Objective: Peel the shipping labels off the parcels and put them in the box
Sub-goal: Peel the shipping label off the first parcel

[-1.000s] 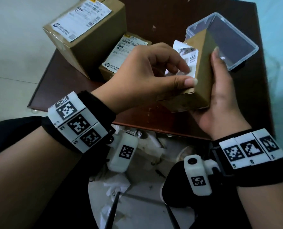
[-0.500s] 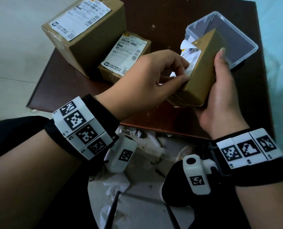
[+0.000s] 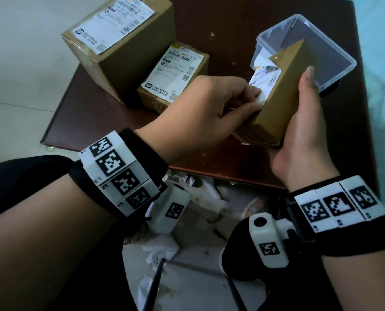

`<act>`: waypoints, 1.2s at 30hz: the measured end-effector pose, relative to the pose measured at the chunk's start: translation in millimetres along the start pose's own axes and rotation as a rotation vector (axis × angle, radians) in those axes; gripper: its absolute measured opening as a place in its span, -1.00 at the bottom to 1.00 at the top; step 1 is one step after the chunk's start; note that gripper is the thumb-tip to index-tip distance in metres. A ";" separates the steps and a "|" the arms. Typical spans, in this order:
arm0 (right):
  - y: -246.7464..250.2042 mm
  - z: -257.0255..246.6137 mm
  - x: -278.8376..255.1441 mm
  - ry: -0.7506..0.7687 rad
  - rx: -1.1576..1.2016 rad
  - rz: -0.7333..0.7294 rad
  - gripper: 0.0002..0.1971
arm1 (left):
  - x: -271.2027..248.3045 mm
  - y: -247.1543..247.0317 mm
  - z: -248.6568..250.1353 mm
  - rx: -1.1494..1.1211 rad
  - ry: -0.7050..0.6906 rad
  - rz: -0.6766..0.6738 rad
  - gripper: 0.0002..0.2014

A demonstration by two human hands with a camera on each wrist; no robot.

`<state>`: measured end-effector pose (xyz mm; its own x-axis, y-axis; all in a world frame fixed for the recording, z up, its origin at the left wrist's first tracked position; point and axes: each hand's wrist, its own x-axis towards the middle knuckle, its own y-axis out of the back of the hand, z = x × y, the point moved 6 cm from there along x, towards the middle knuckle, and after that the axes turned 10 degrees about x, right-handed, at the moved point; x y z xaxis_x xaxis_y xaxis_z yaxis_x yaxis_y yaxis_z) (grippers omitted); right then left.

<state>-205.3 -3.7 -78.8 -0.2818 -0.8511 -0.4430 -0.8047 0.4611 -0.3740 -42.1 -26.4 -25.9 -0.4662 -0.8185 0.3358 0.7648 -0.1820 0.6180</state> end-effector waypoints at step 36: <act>-7.7 -2.1 -6.7 -0.075 -0.096 -0.021 -0.30 | 0.0 -5.6 -21.5 -0.451 0.535 -0.064 -0.81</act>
<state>-198.3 -2.1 -71.3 -0.2268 -0.8375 -0.4972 -0.8575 0.4138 -0.3058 -36.8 -37.2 -44.6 -0.3223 -0.9331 -0.1593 0.9068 -0.3527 0.2310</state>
